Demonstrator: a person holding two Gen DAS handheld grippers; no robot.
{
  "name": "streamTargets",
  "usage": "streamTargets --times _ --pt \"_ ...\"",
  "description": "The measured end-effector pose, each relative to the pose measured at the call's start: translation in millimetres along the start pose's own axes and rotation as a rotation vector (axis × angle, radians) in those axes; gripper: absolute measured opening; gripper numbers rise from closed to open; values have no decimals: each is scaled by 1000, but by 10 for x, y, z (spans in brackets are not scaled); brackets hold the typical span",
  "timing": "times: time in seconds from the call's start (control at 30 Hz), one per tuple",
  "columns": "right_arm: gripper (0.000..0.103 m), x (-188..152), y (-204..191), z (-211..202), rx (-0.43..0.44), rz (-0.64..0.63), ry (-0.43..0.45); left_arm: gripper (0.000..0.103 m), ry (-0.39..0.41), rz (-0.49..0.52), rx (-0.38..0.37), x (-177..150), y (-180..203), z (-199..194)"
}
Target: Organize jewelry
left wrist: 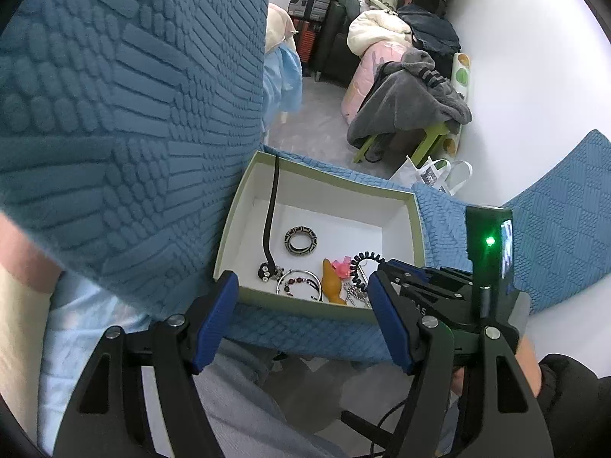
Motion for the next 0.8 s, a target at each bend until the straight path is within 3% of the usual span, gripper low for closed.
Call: streamTargets --times 0.07,0.1,0.17,0.23,0.43,0.57,0.67,0.8 --pt "11 -6 3 -18 3 6 -7 71 2 -5 3 -21 9 -36" --pt "21 2 -1 -37 9 13 -10 71 2 -6 4 -19 12 -38" --pt "32 30 -5 -124 19 21 1 74 7 -10 -6 -1 27 -69" --pt "35 82 -17 -250 22 22 26 79 27 -8 -8 45 52 -134" --pt "43 371 -53 -1015 43 32 166 81 88 23 -3 244 162 -372" --pt "81 537 -107 -1792 36 13 343 84 145 35 -5 381 229 -589" --pt "86 566 -150 -2207 29 -5 431 86 175 48 7 463 290 -735" --pt "103 506 -191 -2672 40 -11 498 87 198 77 38 520 383 -934"
Point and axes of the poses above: each gripper's, at about its wrist camera, not at the fingertips, and z roughly the way its jaws point, y to its right, x to its top, the point moved 7 cm from there along z, roughly the way its jaws point, and after that the axes turned 9 degrees about z, right-handed, at the moved point
